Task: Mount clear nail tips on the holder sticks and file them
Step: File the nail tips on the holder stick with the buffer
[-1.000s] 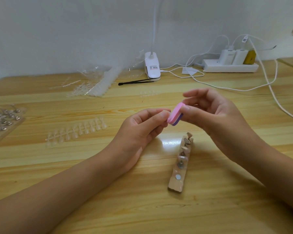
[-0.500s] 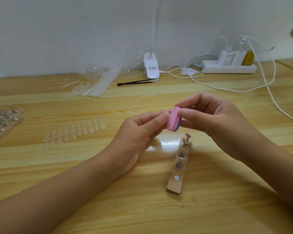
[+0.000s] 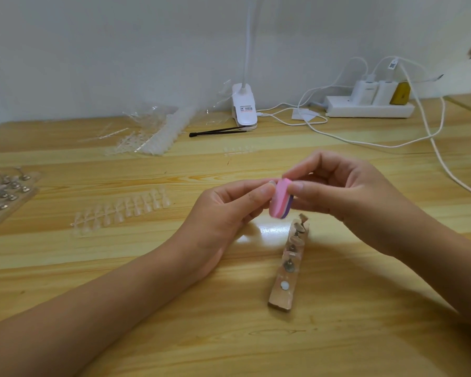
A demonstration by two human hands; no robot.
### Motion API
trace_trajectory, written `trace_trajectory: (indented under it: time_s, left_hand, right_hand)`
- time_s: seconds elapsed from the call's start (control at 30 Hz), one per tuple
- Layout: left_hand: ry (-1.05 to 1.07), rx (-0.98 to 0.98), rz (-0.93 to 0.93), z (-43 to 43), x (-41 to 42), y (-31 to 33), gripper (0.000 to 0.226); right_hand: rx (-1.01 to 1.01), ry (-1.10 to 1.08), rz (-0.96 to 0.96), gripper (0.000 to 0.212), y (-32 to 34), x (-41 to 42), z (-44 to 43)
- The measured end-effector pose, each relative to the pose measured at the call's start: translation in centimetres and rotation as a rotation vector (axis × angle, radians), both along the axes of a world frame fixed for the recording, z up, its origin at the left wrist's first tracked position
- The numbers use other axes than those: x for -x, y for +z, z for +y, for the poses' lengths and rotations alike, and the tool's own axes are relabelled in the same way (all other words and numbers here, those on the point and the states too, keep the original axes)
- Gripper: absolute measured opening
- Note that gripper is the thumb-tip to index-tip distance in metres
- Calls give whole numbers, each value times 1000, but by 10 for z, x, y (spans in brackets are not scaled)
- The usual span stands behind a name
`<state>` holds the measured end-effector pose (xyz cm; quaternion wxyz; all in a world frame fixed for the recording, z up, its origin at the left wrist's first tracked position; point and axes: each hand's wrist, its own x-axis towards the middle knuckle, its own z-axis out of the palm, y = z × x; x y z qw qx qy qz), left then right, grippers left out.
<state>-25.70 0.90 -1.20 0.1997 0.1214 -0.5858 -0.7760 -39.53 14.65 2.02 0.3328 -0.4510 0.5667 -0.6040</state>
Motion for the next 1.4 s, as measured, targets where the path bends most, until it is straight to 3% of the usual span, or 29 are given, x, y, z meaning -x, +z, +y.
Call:
trace_trajectory:
  time_s: [0.17, 0.3, 0.4, 0.53, 0.73, 0.83, 1.0, 1.13, 1.23, 1.4]
  left_hand:
    - [-4, -25, 4, 0, -1, 1, 30]
    - [-7, -29, 10, 1, -1, 1, 26]
    - [10, -43, -5, 1, 0, 1, 26]
    - [25, -61, -14, 1, 0, 1, 29]
    - [13, -107, -39, -1, 0, 2, 27]
    - [5, -186, -39, -4, 0, 3, 31]
    - [-2, -257, -34, -4, 2, 5, 26]
    - [-22, -217, -50, -3, 1, 7, 33]
    - [-20, -189, -53, -1, 1, 7, 39]
    - [5, -203, -73, -2, 3, 6, 26]
  right_hand:
    - [51, -56, -32, 22, -1, 0, -1]
    - [5, 23, -14, 16, -2, -1, -1]
    - [65, -69, -57, 19, -4, 0, -1]
    - [31, 35, -16, 17, -6, -3, -1]
    - [236, -302, -139, 24, 0, 10, -2]
    - [191, -236, -84, 22, 3, 11, 1]
    - [48, -99, 241, 24, 1, -1, 2]
    - [175, -211, 99, 25, -1, -1, -1]
    - [105, -147, 142, 26, -4, -3, -1]
    - [143, -219, 129, 24, -5, -7, -3]
